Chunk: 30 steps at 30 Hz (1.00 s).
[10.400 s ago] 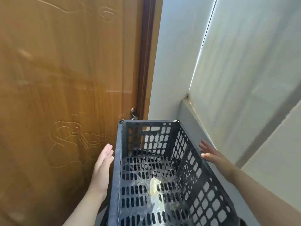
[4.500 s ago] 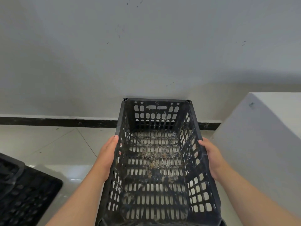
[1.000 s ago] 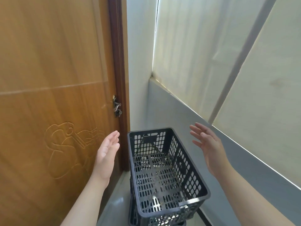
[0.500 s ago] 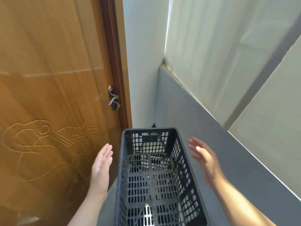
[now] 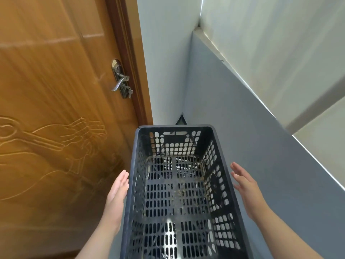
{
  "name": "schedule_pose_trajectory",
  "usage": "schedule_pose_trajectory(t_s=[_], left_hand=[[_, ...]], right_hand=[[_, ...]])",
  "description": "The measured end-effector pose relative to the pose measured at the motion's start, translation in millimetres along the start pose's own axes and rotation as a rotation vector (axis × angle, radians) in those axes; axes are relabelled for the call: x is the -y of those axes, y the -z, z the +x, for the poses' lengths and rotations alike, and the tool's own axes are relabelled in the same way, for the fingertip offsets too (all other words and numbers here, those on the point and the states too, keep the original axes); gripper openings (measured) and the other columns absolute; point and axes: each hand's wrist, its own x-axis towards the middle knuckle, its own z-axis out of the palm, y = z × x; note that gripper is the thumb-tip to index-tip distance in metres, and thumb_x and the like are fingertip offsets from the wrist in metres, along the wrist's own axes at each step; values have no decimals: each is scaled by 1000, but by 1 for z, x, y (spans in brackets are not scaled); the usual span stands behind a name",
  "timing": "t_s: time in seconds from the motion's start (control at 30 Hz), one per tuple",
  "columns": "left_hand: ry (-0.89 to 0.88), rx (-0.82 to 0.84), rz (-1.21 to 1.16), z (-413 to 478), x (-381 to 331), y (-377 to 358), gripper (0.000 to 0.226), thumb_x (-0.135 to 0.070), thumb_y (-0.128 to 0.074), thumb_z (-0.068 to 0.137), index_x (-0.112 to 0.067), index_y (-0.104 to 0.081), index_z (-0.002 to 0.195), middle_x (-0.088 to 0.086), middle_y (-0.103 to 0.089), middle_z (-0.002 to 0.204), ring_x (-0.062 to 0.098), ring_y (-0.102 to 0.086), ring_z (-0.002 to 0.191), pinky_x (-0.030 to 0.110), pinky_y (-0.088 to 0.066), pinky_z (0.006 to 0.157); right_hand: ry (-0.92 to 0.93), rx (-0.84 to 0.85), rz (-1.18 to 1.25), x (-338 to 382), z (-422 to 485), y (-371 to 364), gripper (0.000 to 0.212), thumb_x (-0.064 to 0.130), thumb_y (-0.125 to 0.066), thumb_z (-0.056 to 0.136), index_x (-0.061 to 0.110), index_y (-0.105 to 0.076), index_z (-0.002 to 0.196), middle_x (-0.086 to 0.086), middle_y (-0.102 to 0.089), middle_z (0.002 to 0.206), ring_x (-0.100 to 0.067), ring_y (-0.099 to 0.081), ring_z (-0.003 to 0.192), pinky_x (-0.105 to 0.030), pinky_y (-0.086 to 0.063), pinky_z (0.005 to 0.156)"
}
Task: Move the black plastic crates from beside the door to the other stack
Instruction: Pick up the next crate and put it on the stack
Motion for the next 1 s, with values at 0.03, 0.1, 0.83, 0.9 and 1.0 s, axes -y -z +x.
schedule_pose_trajectory(t_s=[0.03, 0.1, 0.83, 0.9, 1.0], left_hand=[[24, 8, 4, 5, 6, -1, 46, -28, -36, 110, -35, -36, 156, -17, -39, 159, 9, -34, 148, 42, -22, 124], [59, 28, 3, 13, 15, -3, 48, -27, -35, 110, -33, -32, 158, -17, -36, 160, 9, -32, 148, 42, -21, 125], [113, 230, -126, 40, 41, 10, 56, -55, -45, 94, -54, -39, 149, -20, -42, 159, 18, -36, 149, 58, -24, 120], [105, 238, -120, 36, 34, 12, 55, -55, -45, 95, -53, -40, 149, -20, -43, 158, 17, -37, 149, 58, -24, 121], [95, 246, -120, 26, 19, 12, 54, -55, -44, 95, -52, -42, 148, -20, -46, 156, 16, -39, 147, 57, -26, 120]], right_hand=[[-17, 14, -2, -7, 4, -1, 48, 13, -43, 108, 23, -45, 155, 5, -48, 158, -16, -43, 147, -46, -33, 122], [-60, 43, 16, -19, 10, -2, 48, 12, -43, 107, 29, -45, 153, 6, -48, 159, -17, -44, 147, -49, -31, 124], [-177, 204, 213, -31, 6, -11, 68, 34, -57, 86, 43, -46, 152, 7, -65, 145, -22, -66, 128, -54, -50, 106], [-152, 202, 203, -24, 0, -11, 67, 35, -58, 85, 44, -48, 151, 11, -65, 144, -18, -65, 129, -52, -47, 109], [-146, 196, 199, -13, -9, -9, 67, 37, -60, 84, 45, -48, 150, 10, -65, 144, -22, -64, 131, -56, -45, 112]])
